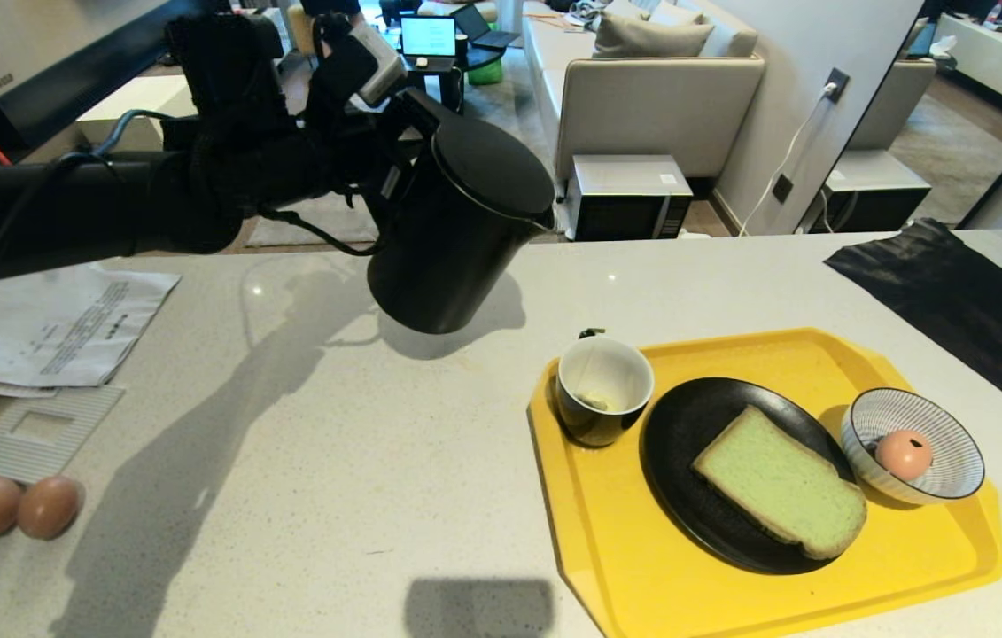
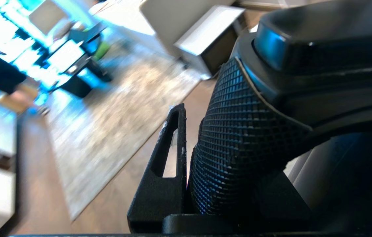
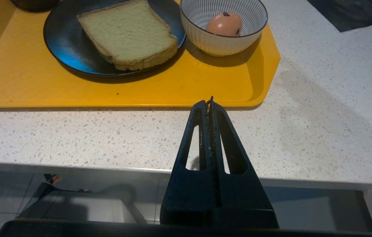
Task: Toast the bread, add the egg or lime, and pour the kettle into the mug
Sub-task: Pour water into a cup
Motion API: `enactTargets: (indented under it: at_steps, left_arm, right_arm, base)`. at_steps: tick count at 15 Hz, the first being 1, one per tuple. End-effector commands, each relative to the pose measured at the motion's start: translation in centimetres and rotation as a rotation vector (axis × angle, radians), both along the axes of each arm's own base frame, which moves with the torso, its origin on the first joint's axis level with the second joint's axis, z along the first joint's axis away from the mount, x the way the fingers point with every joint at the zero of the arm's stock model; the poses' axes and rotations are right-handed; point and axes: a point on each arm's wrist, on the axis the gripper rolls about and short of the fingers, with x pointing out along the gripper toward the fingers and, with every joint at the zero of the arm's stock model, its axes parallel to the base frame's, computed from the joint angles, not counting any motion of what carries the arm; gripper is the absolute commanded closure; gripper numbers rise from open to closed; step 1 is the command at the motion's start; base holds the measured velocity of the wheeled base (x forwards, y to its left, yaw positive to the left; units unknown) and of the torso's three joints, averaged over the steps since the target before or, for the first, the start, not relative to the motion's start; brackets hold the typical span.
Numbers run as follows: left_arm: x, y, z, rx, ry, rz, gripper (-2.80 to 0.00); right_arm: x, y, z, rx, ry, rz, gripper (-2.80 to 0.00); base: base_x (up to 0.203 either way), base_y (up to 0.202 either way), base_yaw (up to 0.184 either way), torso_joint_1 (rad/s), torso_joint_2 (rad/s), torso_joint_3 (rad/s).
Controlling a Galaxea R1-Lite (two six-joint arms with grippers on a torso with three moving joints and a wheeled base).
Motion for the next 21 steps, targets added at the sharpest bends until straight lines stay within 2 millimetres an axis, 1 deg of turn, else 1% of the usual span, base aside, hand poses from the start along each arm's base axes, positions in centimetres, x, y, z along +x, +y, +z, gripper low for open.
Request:
enactTargets:
  at_steps: [1,3,7,13,21]
  left_arm:
    - [-0.9,0.1,1.0,-0.009,-0.025,0.017,0.00]
    - [-2.4,-1.0,2.2,-0.022,-0.054,-0.015,0.00]
    - [-5.8,-2.0,4.9,-0.053,-0.114,-0.061,0.00]
    - [-7.8,-1.2,6.9,-0.079,-0.158,-0.040,0.00]
    - [-9.0,-0.6,7.9,-0.150,-0.146,0.002,0.00]
  right_arm:
    - [0.0,0.0,0.0,0.000,0.001,0.001,0.00]
    - [0.0,0.0,0.0,-0.003,0.000,0.001,0.00]
    - [0.0,0.0,0.0,0.000,0.002,0.001,0.00]
    - [0.0,0.0,0.0,0.000,0.002,0.001,0.00]
    - [0.0,0.0,0.0,0.000,0.000,-0.001,0.00]
  base:
    - [0.000,0.000,0.000,0.000,0.00,0.000]
    - [0.000,0.000,0.000,0.000,0.00,0.000]
    - [0.000,0.000,0.000,0.000,0.00,0.000]
    - [0.000,0.000,0.000,0.000,0.00,0.000]
    - [0.000,0.000,0.000,0.000,0.00,0.000]
